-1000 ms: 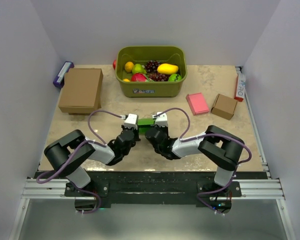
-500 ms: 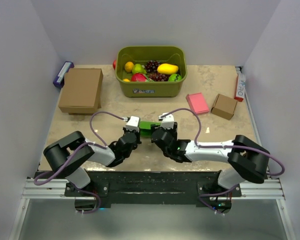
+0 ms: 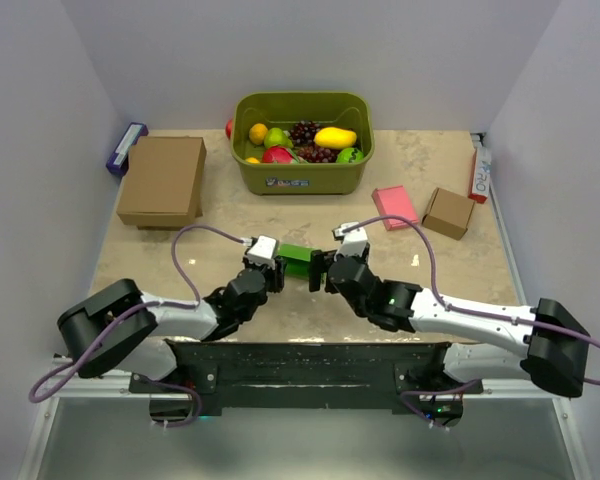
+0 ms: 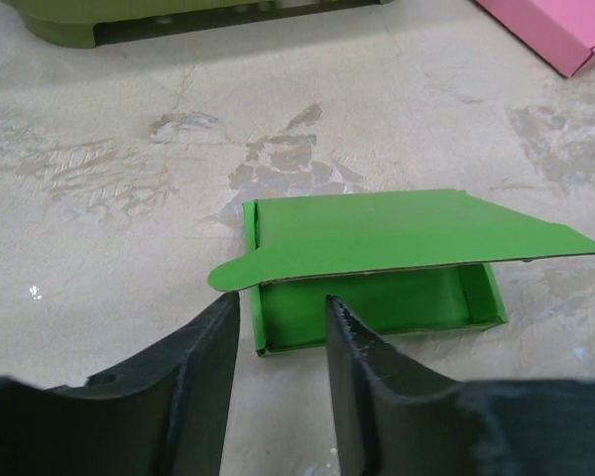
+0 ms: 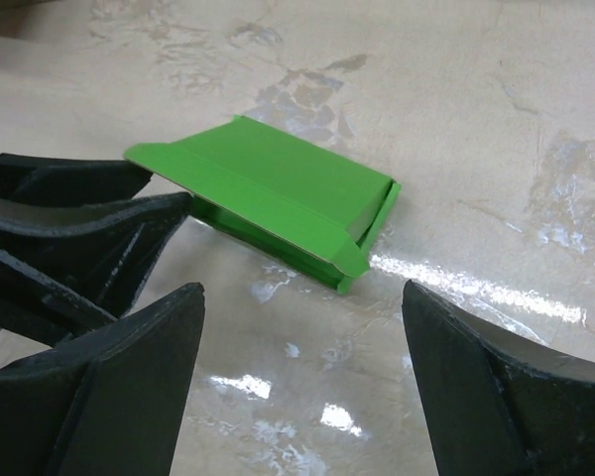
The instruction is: Fold the paper box
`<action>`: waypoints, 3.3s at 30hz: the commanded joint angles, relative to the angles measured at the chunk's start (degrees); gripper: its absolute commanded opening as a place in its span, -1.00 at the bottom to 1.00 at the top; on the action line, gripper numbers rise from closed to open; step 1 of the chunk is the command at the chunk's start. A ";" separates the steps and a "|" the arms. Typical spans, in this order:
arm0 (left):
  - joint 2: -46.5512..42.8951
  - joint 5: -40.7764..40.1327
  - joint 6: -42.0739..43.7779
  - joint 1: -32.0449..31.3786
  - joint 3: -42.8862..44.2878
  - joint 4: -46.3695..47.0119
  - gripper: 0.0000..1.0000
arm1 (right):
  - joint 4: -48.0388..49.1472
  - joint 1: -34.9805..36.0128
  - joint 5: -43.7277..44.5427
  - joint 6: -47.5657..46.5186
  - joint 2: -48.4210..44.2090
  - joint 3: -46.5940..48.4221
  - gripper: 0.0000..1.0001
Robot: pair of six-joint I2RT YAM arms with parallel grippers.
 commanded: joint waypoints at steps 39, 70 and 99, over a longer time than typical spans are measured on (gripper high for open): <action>-6.15 25.33 -5.34 12.62 11.36 -20.34 0.24 | 5.08 -5.74 -6.19 1.20 23.33 14.32 0.25; -7.63 22.16 -8.24 12.45 5.38 -22.52 0.27 | 3.68 -5.74 -5.58 3.58 24.04 11.94 0.29; -8.52 15.40 -13.86 0.49 1.43 -30.27 0.38 | -3.09 -3.55 -12.17 8.15 13.92 -0.19 0.11</action>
